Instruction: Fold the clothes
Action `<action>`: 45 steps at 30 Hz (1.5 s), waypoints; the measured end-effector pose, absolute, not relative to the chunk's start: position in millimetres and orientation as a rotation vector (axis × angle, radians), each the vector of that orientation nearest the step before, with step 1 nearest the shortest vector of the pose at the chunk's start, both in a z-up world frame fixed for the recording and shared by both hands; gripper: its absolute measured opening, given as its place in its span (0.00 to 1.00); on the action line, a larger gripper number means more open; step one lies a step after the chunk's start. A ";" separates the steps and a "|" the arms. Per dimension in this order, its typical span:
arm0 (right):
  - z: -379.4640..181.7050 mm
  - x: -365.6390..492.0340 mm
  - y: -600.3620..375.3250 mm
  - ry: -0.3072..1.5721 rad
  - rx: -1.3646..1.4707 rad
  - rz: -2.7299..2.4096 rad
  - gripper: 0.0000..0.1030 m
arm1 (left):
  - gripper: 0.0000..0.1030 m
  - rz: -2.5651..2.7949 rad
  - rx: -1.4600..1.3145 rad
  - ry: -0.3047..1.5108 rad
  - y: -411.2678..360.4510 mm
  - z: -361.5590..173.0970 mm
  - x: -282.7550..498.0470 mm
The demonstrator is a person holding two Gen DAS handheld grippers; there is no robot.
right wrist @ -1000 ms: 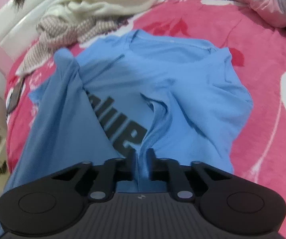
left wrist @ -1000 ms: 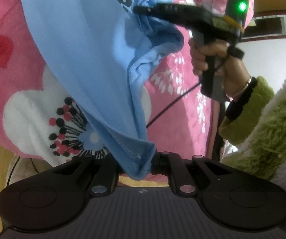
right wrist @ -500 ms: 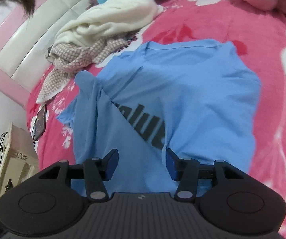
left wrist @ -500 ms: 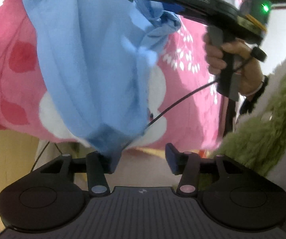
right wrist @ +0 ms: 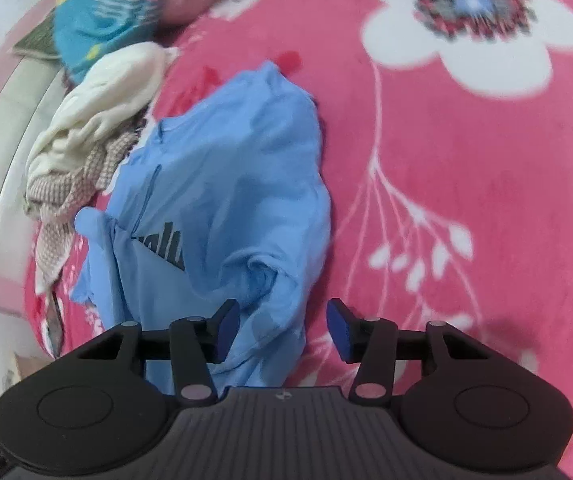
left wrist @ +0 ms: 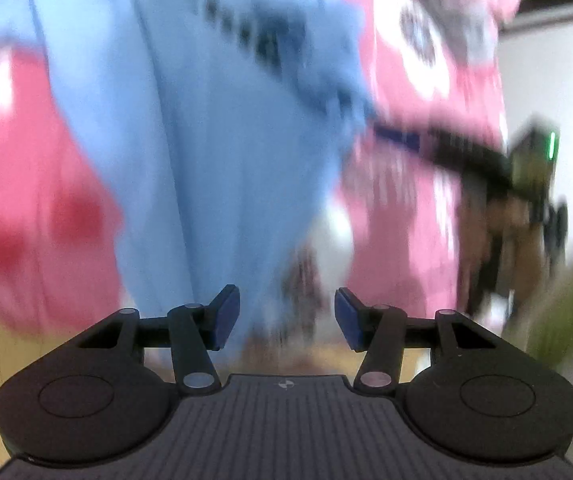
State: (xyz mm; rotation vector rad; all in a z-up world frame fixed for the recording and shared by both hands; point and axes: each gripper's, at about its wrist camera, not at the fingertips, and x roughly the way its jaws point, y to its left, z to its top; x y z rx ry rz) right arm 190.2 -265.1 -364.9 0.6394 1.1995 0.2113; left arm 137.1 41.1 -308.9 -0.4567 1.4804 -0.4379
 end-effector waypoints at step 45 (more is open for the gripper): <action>-349.7 373.9 -252.6 1.037 0.095 0.406 0.36 | 0.44 -0.420 -0.296 1.139 -14.6 -375.2 283.5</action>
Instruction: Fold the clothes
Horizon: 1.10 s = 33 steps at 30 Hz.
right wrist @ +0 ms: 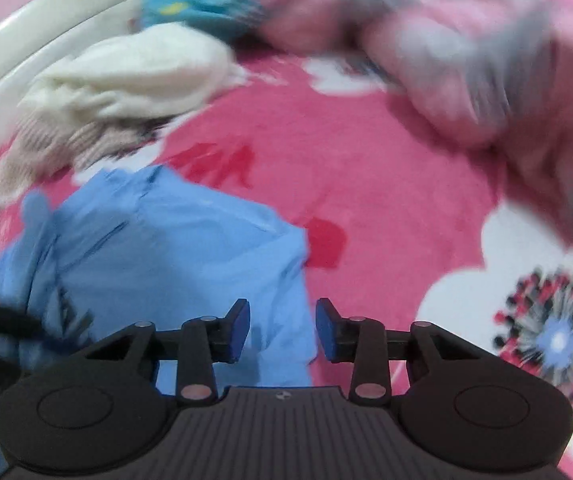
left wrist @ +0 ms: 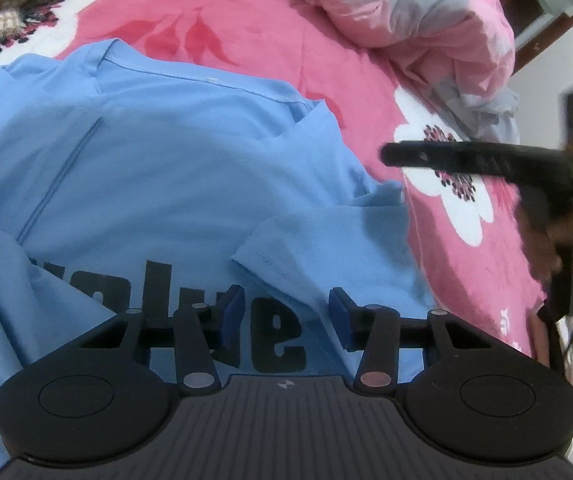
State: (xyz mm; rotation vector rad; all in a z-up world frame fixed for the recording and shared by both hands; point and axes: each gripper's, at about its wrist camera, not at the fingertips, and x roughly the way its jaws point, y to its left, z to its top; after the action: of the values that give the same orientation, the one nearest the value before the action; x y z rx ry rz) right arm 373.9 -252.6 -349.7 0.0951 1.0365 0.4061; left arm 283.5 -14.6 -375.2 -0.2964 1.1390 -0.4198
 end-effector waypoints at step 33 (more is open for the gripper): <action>-306.2 271.9 -254.2 0.928 0.032 0.416 0.41 | 0.29 -0.469 -0.391 1.150 0.1 -393.4 316.4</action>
State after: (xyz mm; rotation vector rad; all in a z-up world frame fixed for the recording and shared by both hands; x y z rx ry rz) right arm 271.9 -254.2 -306.2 0.0316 0.9276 0.4161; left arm 316.4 0.1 -393.4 -0.3913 1.1496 -0.4692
